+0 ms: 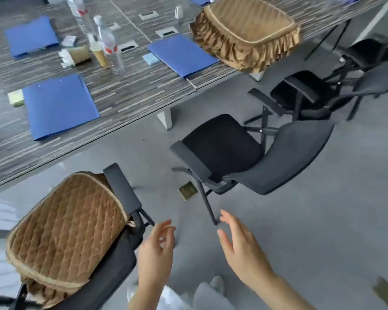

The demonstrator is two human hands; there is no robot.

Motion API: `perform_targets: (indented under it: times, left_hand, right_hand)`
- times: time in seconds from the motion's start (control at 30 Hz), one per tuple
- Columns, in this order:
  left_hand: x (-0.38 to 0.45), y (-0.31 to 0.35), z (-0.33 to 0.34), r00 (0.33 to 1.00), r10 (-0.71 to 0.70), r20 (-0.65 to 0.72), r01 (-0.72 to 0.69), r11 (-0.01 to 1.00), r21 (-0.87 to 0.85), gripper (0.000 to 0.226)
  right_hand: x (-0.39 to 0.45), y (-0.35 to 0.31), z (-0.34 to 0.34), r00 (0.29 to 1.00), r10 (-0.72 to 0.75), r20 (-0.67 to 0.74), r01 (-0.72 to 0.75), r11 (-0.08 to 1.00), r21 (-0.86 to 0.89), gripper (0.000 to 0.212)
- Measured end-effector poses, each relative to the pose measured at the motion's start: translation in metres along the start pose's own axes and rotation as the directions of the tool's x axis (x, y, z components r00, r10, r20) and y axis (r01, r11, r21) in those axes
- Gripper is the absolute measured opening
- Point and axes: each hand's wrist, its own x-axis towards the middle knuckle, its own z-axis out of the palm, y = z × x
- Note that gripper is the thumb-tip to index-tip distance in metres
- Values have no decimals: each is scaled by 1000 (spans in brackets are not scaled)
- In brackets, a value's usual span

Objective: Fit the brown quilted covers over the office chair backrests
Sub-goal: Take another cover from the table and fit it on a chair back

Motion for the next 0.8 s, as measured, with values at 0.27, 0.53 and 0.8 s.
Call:
perform_targets:
  times: [0.27, 0.53, 0.8]
  left_hand:
    - [-22, 99, 130, 961, 129, 244, -163, 979, 126, 16]
    - [25, 185, 218, 938, 191, 290, -239, 961, 141, 17]
    - [111, 284, 291, 949, 170, 266, -207, 971, 118, 20]
  right_hand:
    - [-56, 108, -104, 910, 323, -260, -284, 943, 176, 72]
    - [-1, 183, -187, 871, 389, -301, -345, 919, 189, 36]
    - [115, 239, -297, 900, 320, -296, -289, 946, 144, 34]
